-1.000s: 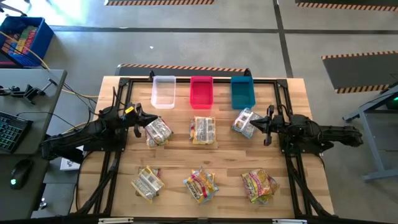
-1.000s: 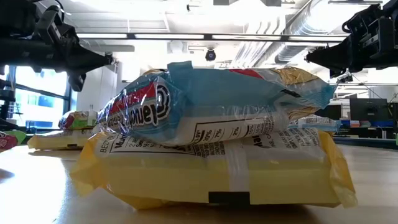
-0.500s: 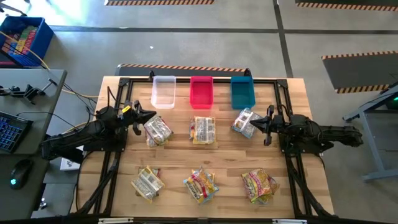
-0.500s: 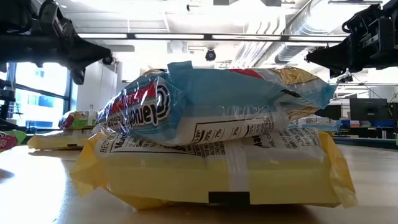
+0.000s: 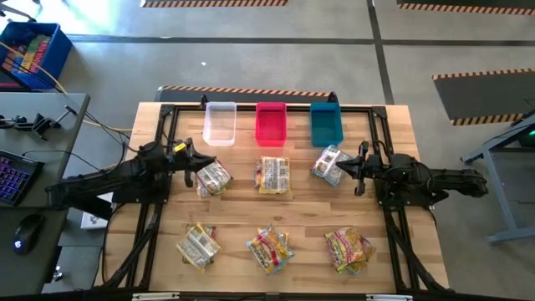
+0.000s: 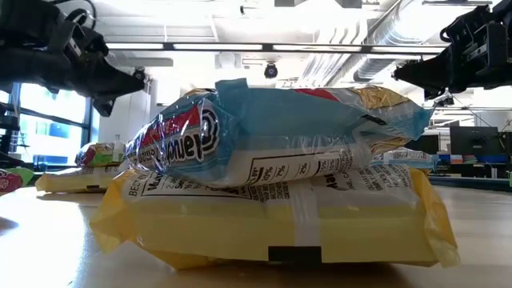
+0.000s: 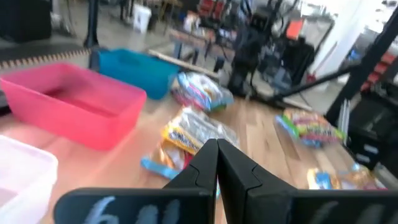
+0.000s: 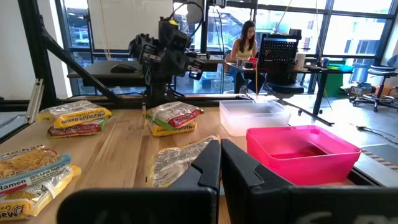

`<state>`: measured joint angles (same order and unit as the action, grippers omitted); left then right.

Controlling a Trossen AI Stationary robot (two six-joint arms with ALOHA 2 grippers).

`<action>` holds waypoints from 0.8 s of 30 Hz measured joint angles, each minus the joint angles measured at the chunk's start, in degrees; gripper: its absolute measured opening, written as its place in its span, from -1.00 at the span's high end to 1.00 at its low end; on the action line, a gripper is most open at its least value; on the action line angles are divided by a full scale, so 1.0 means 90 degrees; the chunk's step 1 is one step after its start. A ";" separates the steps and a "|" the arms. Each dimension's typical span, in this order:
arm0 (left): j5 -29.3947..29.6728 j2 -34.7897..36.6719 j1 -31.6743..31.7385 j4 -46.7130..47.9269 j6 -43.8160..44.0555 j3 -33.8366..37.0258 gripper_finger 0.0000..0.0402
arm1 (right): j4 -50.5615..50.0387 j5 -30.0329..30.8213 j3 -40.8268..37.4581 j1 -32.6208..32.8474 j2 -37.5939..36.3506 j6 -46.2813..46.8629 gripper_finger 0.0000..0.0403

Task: Sort Maruchan noodles
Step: Put the green noodle pack into the blue bin

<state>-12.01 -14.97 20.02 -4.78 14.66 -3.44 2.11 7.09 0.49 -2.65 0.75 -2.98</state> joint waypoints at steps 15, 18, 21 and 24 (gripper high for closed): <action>0.2609 -0.2626 -0.2156 0.2313 -0.0913 -0.1847 0.52 | 0.0000 0.0000 -0.0002 0.0000 0.0000 0.0000 1.00; 0.3045 -0.3160 -0.2571 0.2916 -0.0772 -0.2346 0.40 | 0.0000 -0.0002 -0.0001 0.0000 0.0000 0.0000 1.00; 0.3285 -0.3725 -0.2968 0.3508 -0.0572 -0.2857 0.31 | 0.0000 -0.0002 0.0000 0.0002 0.0000 0.0000 1.00; 0.3506 -0.4318 -0.3361 0.4093 -0.0197 -0.3310 0.23 | 0.0000 -0.0002 0.0000 0.0001 0.0000 0.0000 1.00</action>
<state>19.54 -53.83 -10.22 32.06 12.89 -33.23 2.11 7.07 0.49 -2.64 0.75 -2.98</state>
